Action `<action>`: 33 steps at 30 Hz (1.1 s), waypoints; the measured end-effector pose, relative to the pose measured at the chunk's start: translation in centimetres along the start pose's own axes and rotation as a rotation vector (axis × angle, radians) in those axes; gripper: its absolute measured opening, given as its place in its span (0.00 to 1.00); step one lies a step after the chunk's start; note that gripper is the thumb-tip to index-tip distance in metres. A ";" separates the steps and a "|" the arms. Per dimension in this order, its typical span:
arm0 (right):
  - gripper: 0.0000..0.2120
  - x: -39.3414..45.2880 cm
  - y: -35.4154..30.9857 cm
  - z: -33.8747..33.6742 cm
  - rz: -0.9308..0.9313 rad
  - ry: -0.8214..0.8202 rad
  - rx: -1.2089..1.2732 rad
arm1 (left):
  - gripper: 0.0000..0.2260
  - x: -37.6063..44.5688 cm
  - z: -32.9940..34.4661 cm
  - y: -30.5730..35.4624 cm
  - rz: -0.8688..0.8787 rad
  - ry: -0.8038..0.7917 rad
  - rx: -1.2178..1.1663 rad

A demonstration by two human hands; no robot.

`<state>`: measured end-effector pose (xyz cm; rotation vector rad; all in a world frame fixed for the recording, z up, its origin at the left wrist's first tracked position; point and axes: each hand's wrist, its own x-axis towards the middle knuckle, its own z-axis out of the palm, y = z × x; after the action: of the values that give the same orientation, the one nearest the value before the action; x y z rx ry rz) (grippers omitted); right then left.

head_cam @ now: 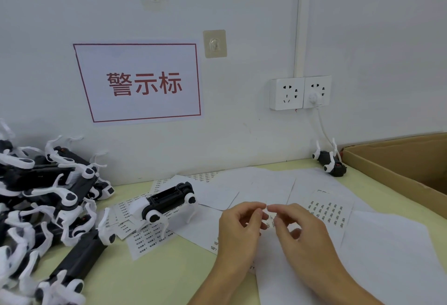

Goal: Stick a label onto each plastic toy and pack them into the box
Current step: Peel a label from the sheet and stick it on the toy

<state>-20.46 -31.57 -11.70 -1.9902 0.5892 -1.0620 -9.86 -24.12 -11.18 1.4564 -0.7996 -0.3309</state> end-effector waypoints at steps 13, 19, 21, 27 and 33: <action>0.10 0.6 -0.1 -0.6 0.312 -0.005 0.247 | 0.08 -0.1 0.1 0.0 0.016 -0.051 0.028; 0.10 0.6 -0.2 -0.5 0.314 0.009 0.222 | 0.06 0.0 0.1 -0.1 0.031 -0.033 0.040; 0.10 0.5 -0.1 -0.4 0.305 0.026 0.191 | 0.06 0.0 0.2 -0.2 0.033 -0.035 0.049; 0.09 0.5 -0.3 -0.8 0.107 0.119 -0.065 | 0.10 0.1 0.4 -0.8 0.078 -0.015 0.113; 0.09 0.2 -0.2 -0.9 -0.061 0.045 -0.309 | 0.09 -0.2 0.9 -1.3 0.238 -0.124 0.282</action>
<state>-21.11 -31.99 -11.10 -2.2674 0.7582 -1.1084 -10.26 -24.85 -12.59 1.5923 -1.1447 -0.1306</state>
